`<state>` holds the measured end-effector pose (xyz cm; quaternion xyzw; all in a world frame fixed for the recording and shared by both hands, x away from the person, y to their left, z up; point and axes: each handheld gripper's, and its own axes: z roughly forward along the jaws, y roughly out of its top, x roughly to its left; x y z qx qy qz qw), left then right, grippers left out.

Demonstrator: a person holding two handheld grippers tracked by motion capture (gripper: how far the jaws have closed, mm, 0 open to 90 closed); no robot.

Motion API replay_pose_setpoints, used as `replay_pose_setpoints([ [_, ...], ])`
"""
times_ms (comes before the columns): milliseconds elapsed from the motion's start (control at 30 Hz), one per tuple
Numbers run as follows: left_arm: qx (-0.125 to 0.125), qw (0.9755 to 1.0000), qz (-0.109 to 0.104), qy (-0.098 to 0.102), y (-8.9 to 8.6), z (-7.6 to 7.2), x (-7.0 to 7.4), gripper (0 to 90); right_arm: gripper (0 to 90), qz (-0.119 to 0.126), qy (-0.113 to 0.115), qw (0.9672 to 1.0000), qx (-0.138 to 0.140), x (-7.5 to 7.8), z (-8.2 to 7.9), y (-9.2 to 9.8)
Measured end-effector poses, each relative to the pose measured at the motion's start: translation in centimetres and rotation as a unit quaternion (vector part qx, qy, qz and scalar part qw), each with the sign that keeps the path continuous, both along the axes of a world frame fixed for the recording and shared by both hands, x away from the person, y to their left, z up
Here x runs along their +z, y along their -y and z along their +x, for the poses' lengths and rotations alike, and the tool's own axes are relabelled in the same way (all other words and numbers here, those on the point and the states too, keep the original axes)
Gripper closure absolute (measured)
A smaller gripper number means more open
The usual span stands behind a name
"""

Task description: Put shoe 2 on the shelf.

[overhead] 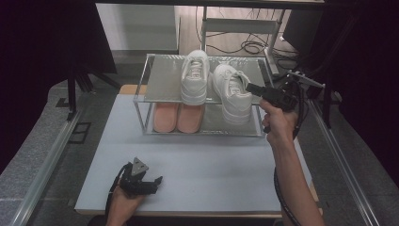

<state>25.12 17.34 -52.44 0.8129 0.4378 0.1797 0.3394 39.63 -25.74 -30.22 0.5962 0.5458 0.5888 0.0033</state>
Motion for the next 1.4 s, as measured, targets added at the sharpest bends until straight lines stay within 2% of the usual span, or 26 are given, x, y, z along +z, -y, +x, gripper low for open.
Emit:
replay_pose_setpoints([
  [67,0.000,1.0000,0.000,0.000,0.0,0.0,0.0,17.1,67.3,0.010,0.004,0.9999,0.002,-0.1,0.1,0.1],
  [167,0.000,1.0000,0.000,0.000,0.0,0.0,0.0,17.2,57.9,0.038,0.001,0.9992,0.014,-0.5,0.3,0.9],
  [200,0.000,1.0000,-0.001,0.000,0.0,0.0,0.0,17.1,57.2,0.055,0.000,0.9983,0.017,-0.6,0.3,1.2],
  [267,0.000,1.0000,0.000,0.000,0.0,0.0,0.0,17.1,56.6,0.062,0.000,0.9979,0.021,-0.6,0.2,1.6],
  [467,0.000,1.0000,0.000,0.000,0.0,0.0,0.0,17.1,61.6,0.027,0.020,0.9992,0.023,0.1,-1.4,2.4],
  [533,0.001,1.0000,0.000,0.000,0.0,0.0,0.0,17.1,66.6,0.004,0.031,0.9993,0.019,0.2,-2.4,2.7],
  [700,0.000,1.0000,0.000,0.000,0.0,0.0,0.0,17.1,78.8,-0.031,0.050,0.9979,0.027,-0.1,-4.6,3.1],
  [867,0.000,1.0000,0.000,0.000,0.0,0.0,0.0,17.1,89.8,-0.017,0.056,0.9968,0.053,-1.3,-6.3,3.0],
  [1000,0.000,1.0000,0.001,0.001,0.0,0.0,0.0,17.1,90.0,-0.006,0.060,0.9954,0.075,-2.6,-7.5,2.5],
  [1167,0.000,1.0000,0.001,0.001,0.0,0.0,0.0,17.1,90.0,-0.010,0.057,0.9939,0.094,-4.0,-8.3,1.8],
  [1267,0.000,1.0000,0.000,0.001,0.0,0.0,0.0,17.1,90.0,-0.025,0.059,0.9937,0.092,-4.5,-8.3,1.5],
  [1400,0.000,1.0000,0.000,0.001,0.0,0.0,0.0,17.1,90.0,-0.030,0.059,0.9940,0.087,-4.8,-7.9,1.2],
])
